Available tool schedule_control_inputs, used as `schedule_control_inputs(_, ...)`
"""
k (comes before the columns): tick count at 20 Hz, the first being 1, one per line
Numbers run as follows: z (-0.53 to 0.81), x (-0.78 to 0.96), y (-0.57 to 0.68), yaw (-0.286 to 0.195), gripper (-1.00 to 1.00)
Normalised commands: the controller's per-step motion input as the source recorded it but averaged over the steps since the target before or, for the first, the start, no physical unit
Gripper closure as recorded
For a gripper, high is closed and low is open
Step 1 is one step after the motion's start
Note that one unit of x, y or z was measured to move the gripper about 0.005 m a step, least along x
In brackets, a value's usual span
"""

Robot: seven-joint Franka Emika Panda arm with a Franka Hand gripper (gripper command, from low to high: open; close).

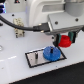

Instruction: Insert the blue gear onto the right peg, followed by the red gear

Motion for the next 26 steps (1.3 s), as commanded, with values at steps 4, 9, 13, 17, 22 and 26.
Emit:
schedule_control_inputs(4,-0.11,0.00,-0.21,0.000,1.00)
schedule_control_inputs(9,-0.26,0.05,-0.26,0.000,1.00)
schedule_control_inputs(13,-0.27,0.07,-0.26,0.000,1.00)
schedule_control_inputs(17,-0.23,0.02,-0.20,0.000,1.00)
schedule_control_inputs(22,0.27,0.00,-0.02,0.000,1.00)
schedule_control_inputs(26,0.36,0.00,0.00,0.000,1.00)
